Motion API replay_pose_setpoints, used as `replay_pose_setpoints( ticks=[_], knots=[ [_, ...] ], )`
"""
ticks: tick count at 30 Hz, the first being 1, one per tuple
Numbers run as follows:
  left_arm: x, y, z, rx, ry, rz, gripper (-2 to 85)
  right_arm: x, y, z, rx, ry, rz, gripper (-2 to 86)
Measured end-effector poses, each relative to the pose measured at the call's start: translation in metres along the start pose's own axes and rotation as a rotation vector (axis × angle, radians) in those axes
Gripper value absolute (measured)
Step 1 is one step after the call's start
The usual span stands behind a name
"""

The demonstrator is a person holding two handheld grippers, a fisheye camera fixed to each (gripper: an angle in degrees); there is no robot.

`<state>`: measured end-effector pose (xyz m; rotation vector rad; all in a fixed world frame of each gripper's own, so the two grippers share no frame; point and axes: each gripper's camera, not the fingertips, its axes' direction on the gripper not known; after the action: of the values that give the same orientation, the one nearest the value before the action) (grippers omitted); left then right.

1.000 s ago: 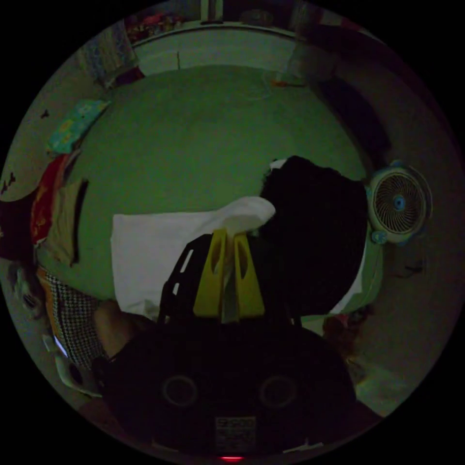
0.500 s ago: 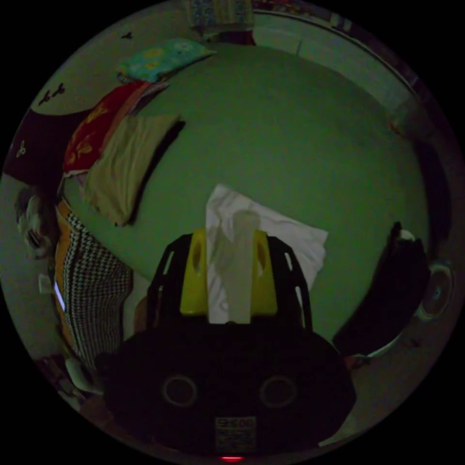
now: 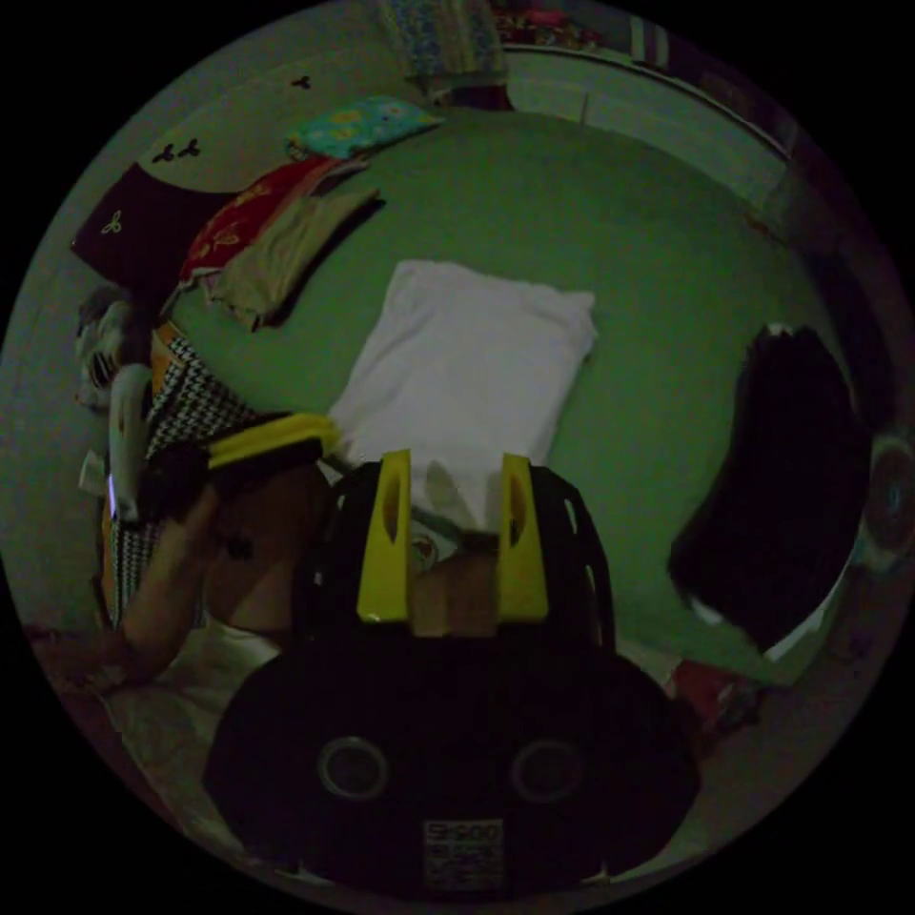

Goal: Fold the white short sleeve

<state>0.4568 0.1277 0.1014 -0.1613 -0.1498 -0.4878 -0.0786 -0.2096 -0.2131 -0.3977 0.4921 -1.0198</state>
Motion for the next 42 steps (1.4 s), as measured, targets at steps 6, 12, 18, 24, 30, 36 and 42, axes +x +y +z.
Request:
replay_pose_setpoints(
  ticks=[6,12,18,24,30,36,42],
  knots=[
    [-0.009,0.020,0.015,-0.032,-0.065,-0.005,8.3,-0.010,0.037,0.044,-0.023,0.084,0.138,12.9],
    [-0.020,0.032,0.034,-0.070,-0.101,-0.006,7.4,0.000,0.051,0.071,0.012,0.140,0.220,4.7],
    [-0.022,0.048,0.022,-0.012,-0.142,-0.012,1.8,0.011,0.086,0.053,0.147,0.043,0.289,-0.7],
    [-0.041,0.063,0.022,-0.025,-0.152,-0.054,2.9,0.025,0.109,0.077,0.063,0.083,0.379,-0.9],
    [-0.059,0.075,0.005,0.050,-0.135,-0.065,6.7,0.014,0.113,0.057,0.278,0.095,0.311,-0.9],
    [-0.072,0.068,0.020,-0.026,-0.117,-0.036,6.7,0.023,0.100,0.100,0.133,0.047,0.312,-0.9],
    [-0.096,0.074,0.007,-0.007,-0.097,-0.055,5.9,0.037,0.114,0.092,0.071,-0.018,0.345,-0.9]
  ],
)
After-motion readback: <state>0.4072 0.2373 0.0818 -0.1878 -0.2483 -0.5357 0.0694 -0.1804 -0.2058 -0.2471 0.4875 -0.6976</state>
